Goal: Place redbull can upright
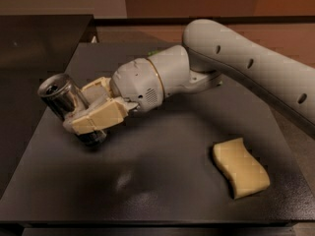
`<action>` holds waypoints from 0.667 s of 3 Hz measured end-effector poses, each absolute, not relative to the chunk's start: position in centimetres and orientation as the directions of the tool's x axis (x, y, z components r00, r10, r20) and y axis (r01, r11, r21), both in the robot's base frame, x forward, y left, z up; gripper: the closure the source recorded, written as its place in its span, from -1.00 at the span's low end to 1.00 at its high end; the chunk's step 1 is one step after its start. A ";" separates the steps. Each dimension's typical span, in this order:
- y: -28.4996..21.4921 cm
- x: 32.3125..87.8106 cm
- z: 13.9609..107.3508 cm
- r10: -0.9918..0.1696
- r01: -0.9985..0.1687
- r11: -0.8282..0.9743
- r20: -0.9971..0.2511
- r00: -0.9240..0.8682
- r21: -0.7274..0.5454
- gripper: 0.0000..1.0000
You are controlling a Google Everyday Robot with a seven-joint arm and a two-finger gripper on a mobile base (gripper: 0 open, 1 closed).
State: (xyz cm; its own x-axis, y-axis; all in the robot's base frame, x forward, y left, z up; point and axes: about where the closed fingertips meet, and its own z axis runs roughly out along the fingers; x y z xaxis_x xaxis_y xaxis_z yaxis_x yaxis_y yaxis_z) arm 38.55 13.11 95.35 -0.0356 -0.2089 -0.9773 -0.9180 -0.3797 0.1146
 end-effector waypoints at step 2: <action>11.6 40.3 92.8 -0.153 -0.947 -0.298 -0.985 -0.080 0.123 1.00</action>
Offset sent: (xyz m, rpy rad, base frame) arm 0.0339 -0.0314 -0.0440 0.0796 0.0590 -0.1654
